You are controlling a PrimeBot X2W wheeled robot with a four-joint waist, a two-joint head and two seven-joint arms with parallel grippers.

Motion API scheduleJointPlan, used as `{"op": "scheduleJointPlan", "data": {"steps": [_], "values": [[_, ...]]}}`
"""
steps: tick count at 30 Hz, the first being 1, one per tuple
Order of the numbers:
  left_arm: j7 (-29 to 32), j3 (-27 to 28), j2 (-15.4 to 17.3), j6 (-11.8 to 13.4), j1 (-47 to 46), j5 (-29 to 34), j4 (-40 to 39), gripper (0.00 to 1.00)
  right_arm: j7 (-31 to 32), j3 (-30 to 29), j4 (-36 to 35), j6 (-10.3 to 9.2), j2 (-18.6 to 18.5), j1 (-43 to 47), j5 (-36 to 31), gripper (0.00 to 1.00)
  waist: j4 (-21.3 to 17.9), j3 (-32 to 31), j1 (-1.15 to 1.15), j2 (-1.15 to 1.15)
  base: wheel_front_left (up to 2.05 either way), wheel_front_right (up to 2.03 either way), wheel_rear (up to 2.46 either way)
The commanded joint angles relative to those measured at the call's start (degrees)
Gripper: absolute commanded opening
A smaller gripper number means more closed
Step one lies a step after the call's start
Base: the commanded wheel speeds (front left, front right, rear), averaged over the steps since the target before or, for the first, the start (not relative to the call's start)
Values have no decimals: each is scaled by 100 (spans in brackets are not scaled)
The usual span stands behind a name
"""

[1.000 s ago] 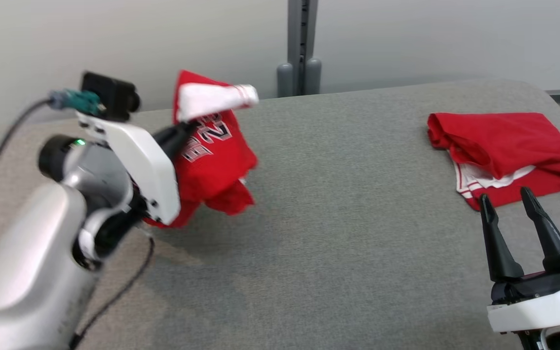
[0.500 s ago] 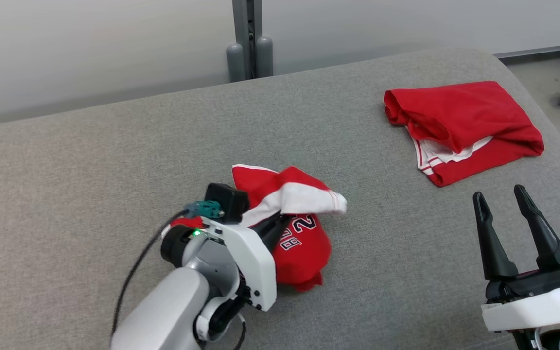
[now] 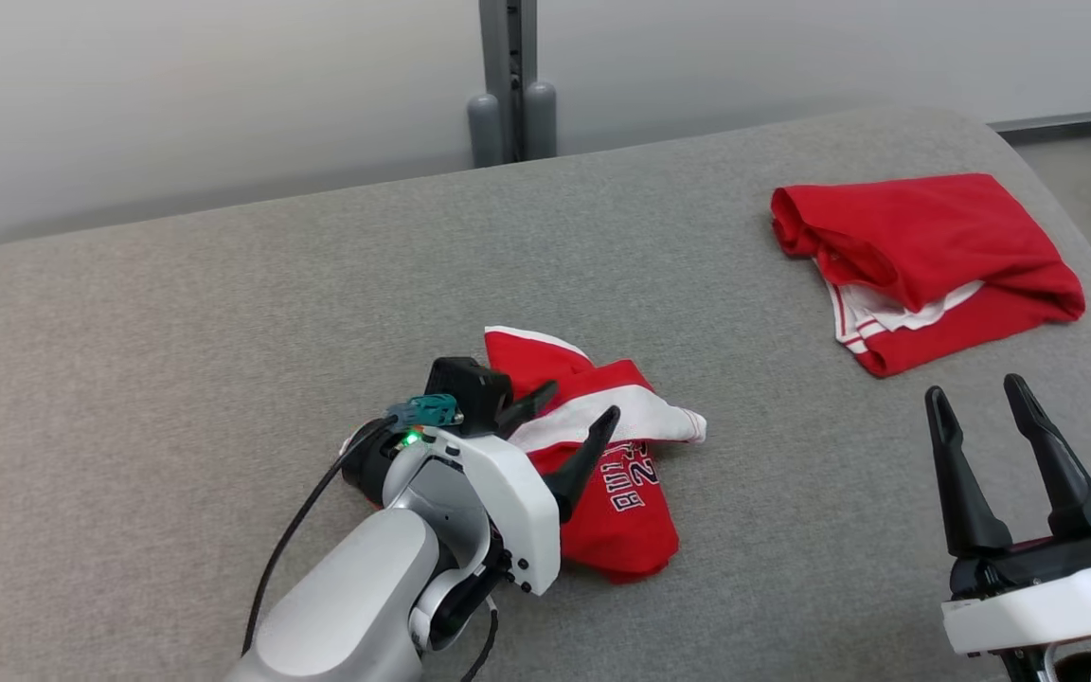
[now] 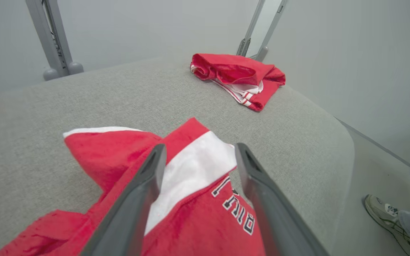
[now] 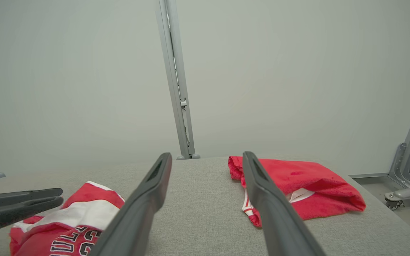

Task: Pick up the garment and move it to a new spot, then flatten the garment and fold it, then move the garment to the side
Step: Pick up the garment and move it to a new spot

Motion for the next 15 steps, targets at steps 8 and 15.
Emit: {"op": "scheduleJointPlan", "data": {"steps": [8,15], "values": [[-392,381,509,379,174,155,-981,100,49,-183,-88,2,-39,167,-36,100,536,-227,0,0,0,0,0],[-651,893,1160,920,836,108,-1974,100,140,-339,-210,2,33,341,-105,100,819,-421,0,0,0,0,0]]}}
